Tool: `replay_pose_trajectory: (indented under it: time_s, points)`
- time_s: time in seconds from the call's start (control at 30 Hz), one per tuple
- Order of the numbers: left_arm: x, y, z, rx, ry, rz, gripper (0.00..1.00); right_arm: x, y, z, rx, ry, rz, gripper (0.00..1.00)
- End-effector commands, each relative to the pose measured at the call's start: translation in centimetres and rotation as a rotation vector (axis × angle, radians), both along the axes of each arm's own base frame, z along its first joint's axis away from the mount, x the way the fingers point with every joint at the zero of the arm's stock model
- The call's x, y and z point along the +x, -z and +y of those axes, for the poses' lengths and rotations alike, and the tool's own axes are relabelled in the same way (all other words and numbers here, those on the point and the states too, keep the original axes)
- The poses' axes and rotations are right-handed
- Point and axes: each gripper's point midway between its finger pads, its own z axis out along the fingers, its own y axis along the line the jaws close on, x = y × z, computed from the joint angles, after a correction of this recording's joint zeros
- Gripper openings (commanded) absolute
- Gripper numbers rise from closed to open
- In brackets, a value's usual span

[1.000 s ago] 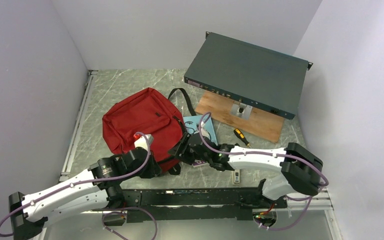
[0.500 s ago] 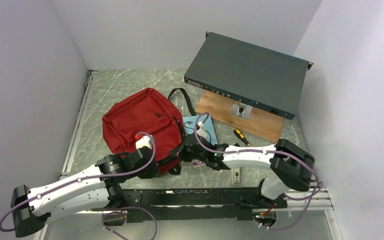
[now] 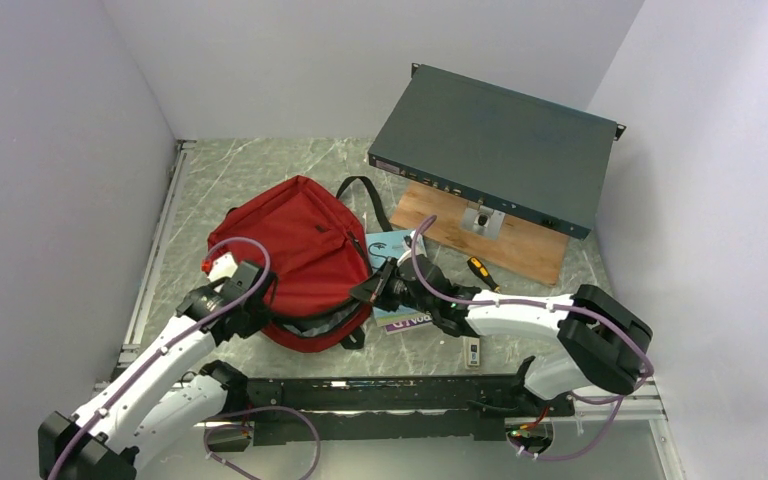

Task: Pack the student bag
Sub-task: Unzip the student bag at the center of the board.

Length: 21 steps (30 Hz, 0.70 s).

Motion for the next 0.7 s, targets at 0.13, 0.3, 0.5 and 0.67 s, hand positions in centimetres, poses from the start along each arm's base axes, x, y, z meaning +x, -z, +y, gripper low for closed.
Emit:
replay_pose_trajectory:
  time_s: [0.13,0.3,0.5,0.67]
  points:
    - [0.5,-1.4,3.6,0.106,-0.103,-0.011,0.0,0.0,-3.8,3.1,0.115,-0.137,-0.112,0.0]
    - [-0.2,-2.3,3.5,0.049,-0.158,-0.003,0.46,-0.4,-3.8,5.5,0.13,-0.241,-0.14,0.0]
    - [0.1,-7.6,1.8,-0.107,-0.055,-0.207,1.0,-2.3,-2.6,6.8,-0.057,-0.404,-0.254,0.46]
    - [1.7,-12.5,-3.2,-0.253,0.306,-0.421,1.0,-2.6,-2.0,3.3,-0.342,-0.422,-0.406,0.66]
